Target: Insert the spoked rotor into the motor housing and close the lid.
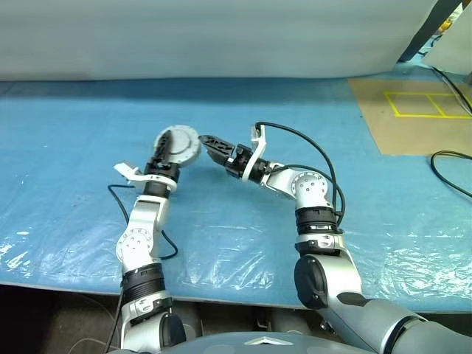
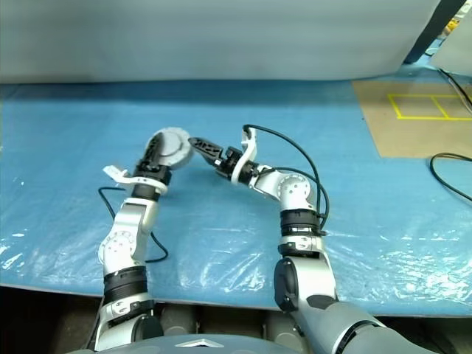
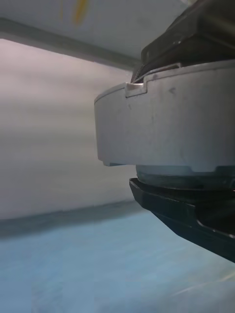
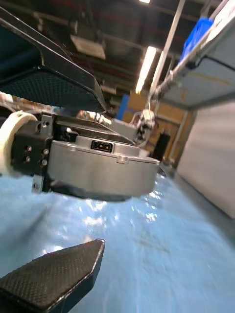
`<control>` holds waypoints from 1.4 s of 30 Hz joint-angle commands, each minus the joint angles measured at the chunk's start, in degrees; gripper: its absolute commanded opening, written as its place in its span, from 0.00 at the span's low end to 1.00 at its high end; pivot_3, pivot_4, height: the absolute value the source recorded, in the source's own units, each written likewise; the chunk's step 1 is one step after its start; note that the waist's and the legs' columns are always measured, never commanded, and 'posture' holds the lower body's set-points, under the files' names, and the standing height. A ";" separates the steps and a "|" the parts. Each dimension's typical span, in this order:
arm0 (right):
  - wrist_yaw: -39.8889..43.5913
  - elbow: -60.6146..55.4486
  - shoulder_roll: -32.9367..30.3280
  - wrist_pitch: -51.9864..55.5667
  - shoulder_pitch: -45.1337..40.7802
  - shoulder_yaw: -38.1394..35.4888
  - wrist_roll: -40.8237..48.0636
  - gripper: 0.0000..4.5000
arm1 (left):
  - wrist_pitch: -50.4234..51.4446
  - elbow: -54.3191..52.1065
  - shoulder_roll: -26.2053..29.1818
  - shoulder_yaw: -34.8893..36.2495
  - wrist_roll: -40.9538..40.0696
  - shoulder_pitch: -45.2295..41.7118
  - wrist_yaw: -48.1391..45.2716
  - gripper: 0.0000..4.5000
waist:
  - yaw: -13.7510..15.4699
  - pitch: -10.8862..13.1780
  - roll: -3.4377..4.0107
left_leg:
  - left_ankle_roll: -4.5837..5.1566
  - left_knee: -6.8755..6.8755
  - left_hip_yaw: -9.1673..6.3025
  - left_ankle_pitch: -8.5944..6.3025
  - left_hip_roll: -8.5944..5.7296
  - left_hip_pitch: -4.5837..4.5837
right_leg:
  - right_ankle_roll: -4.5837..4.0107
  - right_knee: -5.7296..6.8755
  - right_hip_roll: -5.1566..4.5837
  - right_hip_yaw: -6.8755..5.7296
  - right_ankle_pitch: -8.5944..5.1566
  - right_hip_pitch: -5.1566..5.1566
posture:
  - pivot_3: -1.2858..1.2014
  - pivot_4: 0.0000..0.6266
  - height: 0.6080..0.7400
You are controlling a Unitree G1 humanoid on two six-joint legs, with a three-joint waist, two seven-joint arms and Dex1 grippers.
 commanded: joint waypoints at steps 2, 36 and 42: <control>0.12 1.33 -0.21 -3.82 -1.34 0.09 -1.09 0.96 | -8.81 8.18 3.24 3.34 5.46 -4.43 -5.92 0.59 | -0.01 0.02 -0.03 | 0.01 0.06 -0.02 0.00 0.00 0.01 | 0.03 -0.01 0.00 -0.01 0.02 -0.01 | 0.52 0.24 1.00; 4.19 -2.03 -2.93 -8.49 -0.43 7.83 -6.45 0.97 | -48.81 41.39 15.81 10.00 34.90 -10.91 -9.15 0.99 | -0.46 -0.05 0.09 | -0.01 -0.19 0.12 -0.01 -0.07 0.63 | 0.03 0.07 0.03 0.36 0.03 0.34 | 0.52 0.24 1.00; 5.61 -3.46 -4.60 -25.70 2.92 15.24 -18.23 0.97 | -48.34 26.70 16.08 -4.44 48.63 -1.35 -15.08 0.99 | 0.17 -0.02 -0.12 | -0.03 -0.20 0.02 -0.01 -0.02 0.30 | 0.05 -0.13 -0.03 0.01 0.03 0.13 | 0.52 0.24 1.00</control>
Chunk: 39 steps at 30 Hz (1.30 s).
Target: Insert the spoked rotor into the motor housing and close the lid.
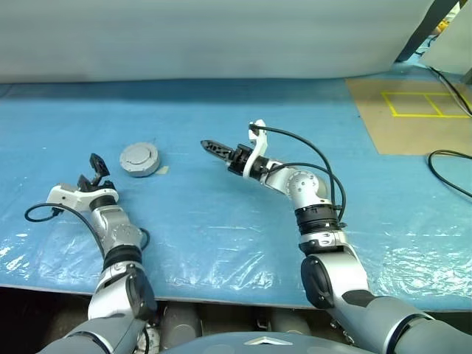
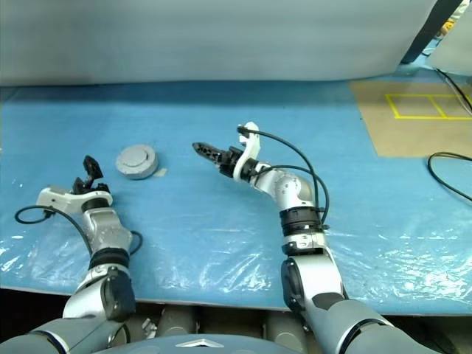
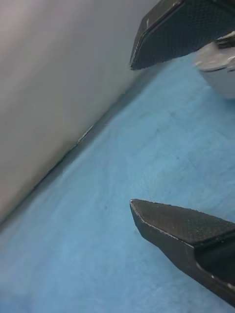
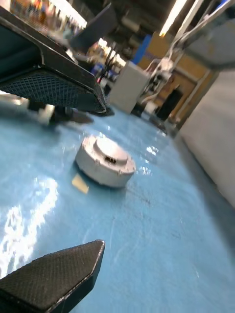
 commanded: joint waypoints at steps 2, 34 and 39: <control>3.56 -4.44 -2.54 -17.84 4.26 6.64 -10.42 0.97 | 3.48 -15.21 0.47 -9.91 4.61 6.95 -8.92 0.99 | 0.64 0.03 -0.13 | 0.00 0.03 -0.01 0.00 0.02 -0.13 | 0.00 -0.02 -0.05 -0.11 0.00 -0.04 | 0.52 0.24 1.00; 13.27 -2.94 -13.49 -40.45 13.38 9.64 -20.49 0.99 | 18.52 -37.96 13.28 -23.10 7.12 19.37 -30.59 1.00 | -0.31 0.06 -0.16 | 0.06 0.13 0.14 -0.01 -0.01 0.19 | -0.05 0.23 0.00 0.23 -0.02 -0.05 | 0.52 0.24 1.00; 13.20 -1.83 -13.61 -41.62 13.00 9.57 -20.91 0.99 | 19.38 -38.84 13.26 -23.73 8.83 18.16 -29.23 1.00 | -0.32 0.06 -0.16 | 0.07 0.14 0.14 0.00 -0.01 0.19 | -0.05 0.25 0.00 0.23 -0.02 -0.05 | 0.52 0.24 1.00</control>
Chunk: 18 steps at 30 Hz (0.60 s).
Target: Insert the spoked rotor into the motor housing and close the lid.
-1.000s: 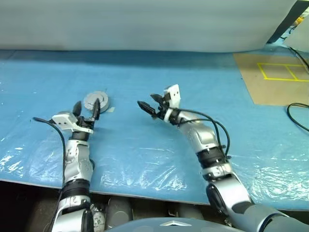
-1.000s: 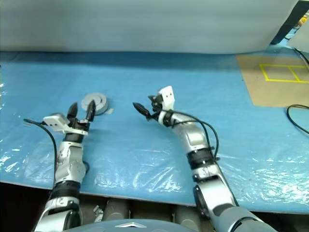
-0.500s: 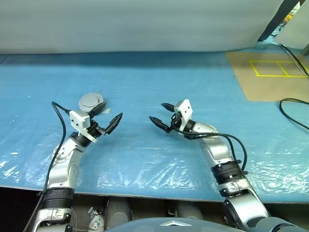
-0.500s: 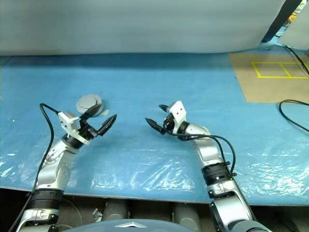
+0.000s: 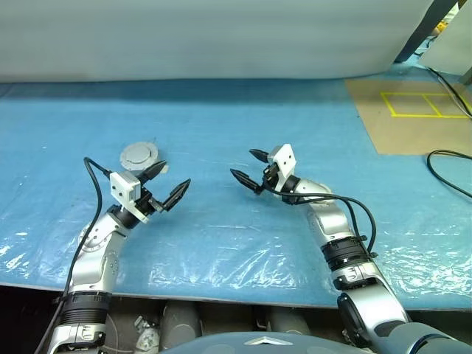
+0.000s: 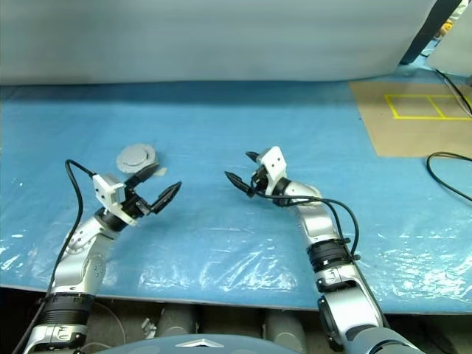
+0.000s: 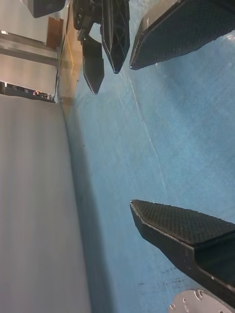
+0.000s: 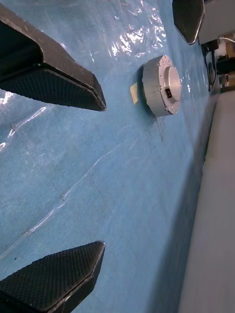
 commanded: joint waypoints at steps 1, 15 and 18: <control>0.23 -0.01 0.12 -2.39 -1.29 -0.77 -0.08 0.99 | 0.25 -2.47 0.41 -0.18 0.97 -1.11 1.09 1.00 | 0.00 0.00 0.00 | 0.00 0.00 0.00 0.00 0.00 0.00 | 0.00 0.00 0.00 0.00 0.00 0.00 | 0.52 0.24 1.00; 0.77 2.38 0.14 -3.83 -2.85 -0.56 -1.19 0.99 | 0.51 -1.67 0.13 -0.68 1.98 -3.11 1.40 1.00 | -0.01 0.00 0.00 | 0.01 0.08 0.00 0.01 0.00 -0.01 | -0.01 0.07 0.00 0.01 0.00 0.00 | 0.52 0.24 1.00; 0.99 2.70 0.00 -4.07 -3.02 -0.54 -1.45 0.99 | 0.24 -1.29 0.10 -0.58 2.02 -3.10 1.19 1.00 | -0.01 0.00 0.00 | 0.02 0.09 0.00 0.01 0.00 -0.01 | -0.01 0.08 0.00 0.01 0.00 0.00 | 0.52 0.24 1.00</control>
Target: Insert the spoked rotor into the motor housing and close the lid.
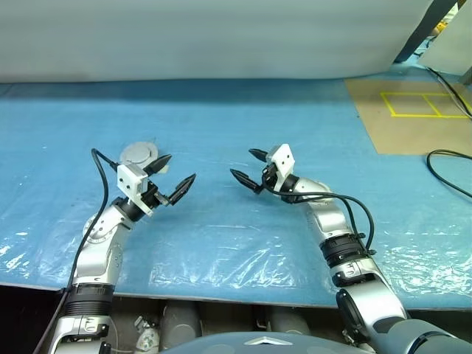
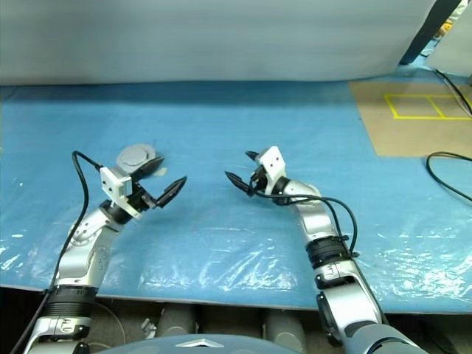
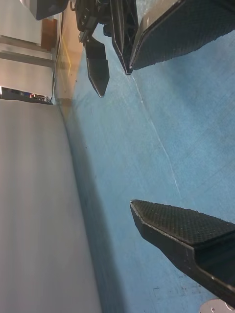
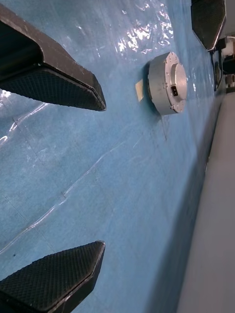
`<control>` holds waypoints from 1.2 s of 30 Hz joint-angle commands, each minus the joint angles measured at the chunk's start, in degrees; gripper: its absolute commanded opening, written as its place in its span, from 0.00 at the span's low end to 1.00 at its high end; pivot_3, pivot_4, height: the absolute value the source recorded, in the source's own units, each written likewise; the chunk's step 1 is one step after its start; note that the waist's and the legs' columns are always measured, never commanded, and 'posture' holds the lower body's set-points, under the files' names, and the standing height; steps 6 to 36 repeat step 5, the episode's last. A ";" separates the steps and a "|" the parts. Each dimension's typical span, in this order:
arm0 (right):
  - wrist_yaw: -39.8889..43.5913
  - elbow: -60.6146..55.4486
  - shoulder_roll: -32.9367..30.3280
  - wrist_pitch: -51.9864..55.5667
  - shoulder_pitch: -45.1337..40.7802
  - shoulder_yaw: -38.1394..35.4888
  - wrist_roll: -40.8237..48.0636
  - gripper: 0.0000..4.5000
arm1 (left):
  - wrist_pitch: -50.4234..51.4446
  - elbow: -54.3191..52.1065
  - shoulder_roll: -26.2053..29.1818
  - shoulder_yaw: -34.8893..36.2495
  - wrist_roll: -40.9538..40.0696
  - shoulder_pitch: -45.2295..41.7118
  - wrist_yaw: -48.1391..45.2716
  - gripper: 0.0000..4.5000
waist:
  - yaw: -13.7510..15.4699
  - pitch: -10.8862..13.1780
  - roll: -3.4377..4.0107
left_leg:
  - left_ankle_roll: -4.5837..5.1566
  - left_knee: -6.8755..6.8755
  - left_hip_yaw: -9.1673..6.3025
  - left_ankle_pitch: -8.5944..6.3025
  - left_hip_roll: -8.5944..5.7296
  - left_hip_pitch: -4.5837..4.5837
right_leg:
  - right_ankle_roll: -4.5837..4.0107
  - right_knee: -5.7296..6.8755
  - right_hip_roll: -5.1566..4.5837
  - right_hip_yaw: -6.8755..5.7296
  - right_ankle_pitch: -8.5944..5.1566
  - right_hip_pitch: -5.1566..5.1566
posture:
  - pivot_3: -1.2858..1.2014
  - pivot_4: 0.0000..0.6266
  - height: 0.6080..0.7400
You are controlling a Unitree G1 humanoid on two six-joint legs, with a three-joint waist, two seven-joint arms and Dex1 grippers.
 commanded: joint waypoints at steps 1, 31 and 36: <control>0.32 -0.62 -0.12 -1.62 -1.40 -0.51 -0.08 0.99 | -0.90 -0.91 0.23 0.28 0.04 -0.48 -0.25 1.00 | 0.00 0.00 0.00 | 0.00 0.00 0.00 0.00 0.00 0.00 | 0.00 0.00 0.00 0.00 0.00 0.00 | 0.52 0.24 1.00; 0.47 -0.68 -0.23 -1.69 -1.36 -0.40 -0.19 0.99 | -1.61 0.22 0.21 0.39 0.15 -0.48 -0.80 1.00 | 0.01 0.00 0.00 | 0.01 0.01 0.00 0.00 0.00 0.00 | -0.01 0.00 0.00 0.00 0.00 0.00 | 0.52 0.24 1.00; 0.47 -0.68 -0.23 -1.69 -1.36 -0.40 -0.19 0.99 | -1.61 0.22 0.21 0.39 0.15 -0.48 -0.80 1.00 | 0.01 0.00 0.00 | 0.01 0.01 0.00 0.00 0.00 0.00 | -0.01 0.00 0.00 0.00 0.00 0.00 | 0.52 0.24 1.00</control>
